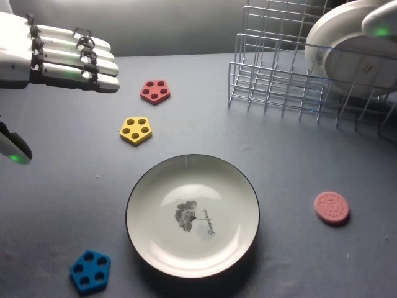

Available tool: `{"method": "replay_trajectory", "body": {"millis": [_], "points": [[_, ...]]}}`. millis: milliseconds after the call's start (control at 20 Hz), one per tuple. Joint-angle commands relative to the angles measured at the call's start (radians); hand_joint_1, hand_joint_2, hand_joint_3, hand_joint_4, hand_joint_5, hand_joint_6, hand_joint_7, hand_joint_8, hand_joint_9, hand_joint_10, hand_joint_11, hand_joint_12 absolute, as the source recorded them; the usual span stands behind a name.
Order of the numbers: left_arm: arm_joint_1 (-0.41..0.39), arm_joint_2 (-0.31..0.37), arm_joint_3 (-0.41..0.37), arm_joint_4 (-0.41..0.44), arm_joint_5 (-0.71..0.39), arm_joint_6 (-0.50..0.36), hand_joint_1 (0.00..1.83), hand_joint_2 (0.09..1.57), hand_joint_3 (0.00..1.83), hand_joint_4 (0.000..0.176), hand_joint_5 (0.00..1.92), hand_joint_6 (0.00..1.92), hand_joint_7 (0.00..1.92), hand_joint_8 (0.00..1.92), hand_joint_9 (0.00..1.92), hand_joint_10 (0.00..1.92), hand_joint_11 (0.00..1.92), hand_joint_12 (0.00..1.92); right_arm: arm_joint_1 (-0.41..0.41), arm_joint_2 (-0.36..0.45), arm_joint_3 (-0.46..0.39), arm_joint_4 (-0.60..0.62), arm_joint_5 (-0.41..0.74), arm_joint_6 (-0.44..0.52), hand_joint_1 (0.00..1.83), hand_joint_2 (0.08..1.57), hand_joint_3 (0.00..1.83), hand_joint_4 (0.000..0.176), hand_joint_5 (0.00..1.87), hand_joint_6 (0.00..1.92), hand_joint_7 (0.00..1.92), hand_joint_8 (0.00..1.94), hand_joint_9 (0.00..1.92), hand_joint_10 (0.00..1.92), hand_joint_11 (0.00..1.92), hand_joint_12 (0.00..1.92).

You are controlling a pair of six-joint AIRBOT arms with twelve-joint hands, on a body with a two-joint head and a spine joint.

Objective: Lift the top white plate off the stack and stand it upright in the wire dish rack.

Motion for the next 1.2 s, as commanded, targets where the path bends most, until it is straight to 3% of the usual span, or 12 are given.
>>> {"method": "replay_trajectory", "body": {"millis": [0, 100, 350, 700, 800, 950, 1150], "points": [[-0.029, 0.003, -0.002, -0.103, -0.036, -0.001, 0.37, 0.91, 0.0, 0.0, 0.0, 0.0, 0.0, 0.0, 0.0, 0.0, 0.0, 0.0, 0.016, 0.015, -0.004, 0.029, 0.071, -0.049, 0.84, 1.01, 0.0, 0.0, 0.26, 0.0, 0.25, 0.0, 0.23, 0.0, 0.0, 0.64], [-0.03, 0.003, -0.008, -0.103, -0.028, 0.01, 0.36, 0.92, 0.0, 0.0, 0.0, 0.0, 0.0, 0.0, 0.0, 0.0, 0.0, 0.0, 0.016, 0.015, -0.004, 0.0, 0.119, -0.164, 0.89, 0.98, 0.0, 0.0, 0.34, 0.01, 0.3, 0.0, 0.28, 0.01, 0.05, 0.67], [-0.027, 0.003, -0.019, -0.103, -0.029, 0.012, 0.36, 0.91, 0.0, 0.0, 0.0, 0.0, 0.0, 0.0, 0.0, 0.0, 0.0, 0.0, 0.022, 0.013, -0.029, -0.028, 0.154, -0.413, 0.84, 0.98, 0.0, 0.0, 0.34, 0.0, 0.28, 0.0, 0.27, 0.0, 0.07, 0.63], [-0.014, 0.004, -0.036, -0.125, -0.03, 0.02, 0.38, 0.92, 0.0, 0.0, 0.0, 0.0, 0.0, 0.0, 0.0, 0.0, 0.0, 0.0, 0.017, 0.021, -0.186, -0.059, 0.111, -0.75, 0.85, 1.0, 0.0, 0.0, 0.33, 0.0, 0.26, 0.0, 0.28, 0.0, 0.07, 0.6], [-0.007, 0.008, -0.052, -0.137, -0.029, 0.022, 0.37, 0.92, 0.0, 0.0, 0.0, 0.0, 0.0, 0.0, 0.0, 0.0, 0.0, 0.0, 0.012, 0.032, -0.233, -0.027, 0.104, -0.842, 0.87, 0.99, 0.0, 0.0, 0.34, 0.01, 0.26, 0.0, 0.28, 0.0, 0.07, 0.61], [0.002, 0.012, -0.063, -0.143, -0.023, 0.03, 0.39, 0.92, 0.0, 0.0, 0.0, 0.0, 0.0, 0.0, 0.0, 0.0, 0.0, 0.0, -0.004, 0.051, -0.297, 0.088, 0.121, -1.064, 0.85, 1.0, 0.0, 0.0, 0.33, 0.0, 0.29, 0.01, 0.29, 0.0, 0.05, 0.63], [0.007, 0.013, -0.065, -0.145, -0.026, 0.041, 0.39, 0.91, 0.0, 0.0, 0.0, 0.0, 0.0, 0.0, 0.0, 0.0, 0.0, 0.0, -0.045, 0.067, -0.345, 0.163, 0.211, -1.136, 0.89, 0.97, 0.0, 0.0, 0.33, 0.01, 0.27, 0.01, 0.27, 0.01, 0.05, 0.64]]}}
